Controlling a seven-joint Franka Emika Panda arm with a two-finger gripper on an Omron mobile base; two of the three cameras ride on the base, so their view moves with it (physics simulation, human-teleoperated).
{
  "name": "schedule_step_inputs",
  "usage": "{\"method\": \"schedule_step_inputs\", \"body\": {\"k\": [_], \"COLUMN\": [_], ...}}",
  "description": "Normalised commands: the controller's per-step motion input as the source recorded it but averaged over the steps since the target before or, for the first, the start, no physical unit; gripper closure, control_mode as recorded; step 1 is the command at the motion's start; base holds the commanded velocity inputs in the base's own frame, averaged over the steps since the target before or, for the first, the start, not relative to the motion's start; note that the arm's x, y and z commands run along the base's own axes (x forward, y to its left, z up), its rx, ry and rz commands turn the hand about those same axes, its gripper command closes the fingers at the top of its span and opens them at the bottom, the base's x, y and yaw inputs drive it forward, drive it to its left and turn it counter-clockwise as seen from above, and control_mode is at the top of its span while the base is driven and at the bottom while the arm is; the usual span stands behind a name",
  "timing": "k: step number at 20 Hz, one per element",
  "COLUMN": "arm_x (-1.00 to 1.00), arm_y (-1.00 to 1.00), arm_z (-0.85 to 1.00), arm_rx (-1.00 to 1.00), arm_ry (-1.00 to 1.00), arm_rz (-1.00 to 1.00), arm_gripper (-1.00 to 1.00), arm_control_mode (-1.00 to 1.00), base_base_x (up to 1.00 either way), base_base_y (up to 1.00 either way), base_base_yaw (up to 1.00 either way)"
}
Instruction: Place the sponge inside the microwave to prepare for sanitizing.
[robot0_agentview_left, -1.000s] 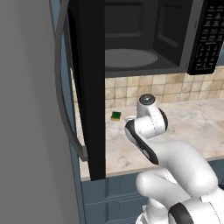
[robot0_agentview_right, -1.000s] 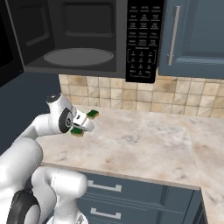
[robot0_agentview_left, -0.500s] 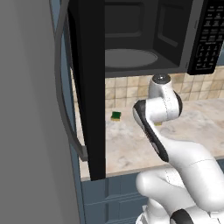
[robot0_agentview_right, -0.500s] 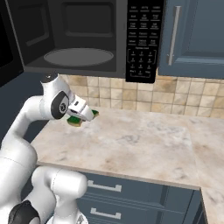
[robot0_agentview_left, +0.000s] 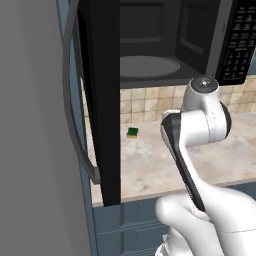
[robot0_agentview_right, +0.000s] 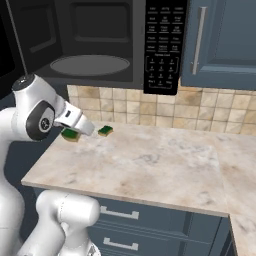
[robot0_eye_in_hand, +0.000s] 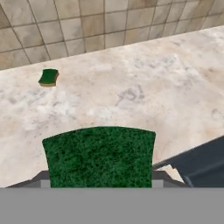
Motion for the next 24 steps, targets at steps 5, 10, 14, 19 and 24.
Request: {"method": "schedule_step_inputs", "body": {"k": [5, 10, 14, 19, 24], "arm_x": [-0.28, 0.00, 0.01, 0.20, 0.43], "arm_y": [0.00, 0.06, 0.34, 0.25, 0.06], "arm_z": [0.98, 0.91, 0.46, 0.13, 0.18], "arm_rx": [-0.07, -0.02, 0.00, -0.03, -0.12], "arm_ry": [-0.06, -0.08, -0.23, -0.31, -0.18], "arm_rz": [0.08, 0.15, 0.13, 0.07, 0.03], "arm_gripper": [1.00, 1.00, 1.00, 1.00, 1.00], "arm_control_mode": [-1.00, -1.00, -1.00, -1.00, -1.00], "base_base_x": [0.00, 0.00, 0.00, 0.00, 0.00], "base_base_y": [0.00, 0.00, 0.00, 0.00, 0.00], "base_base_yaw": [0.00, 0.00, 0.00, 0.00, 0.00]}}
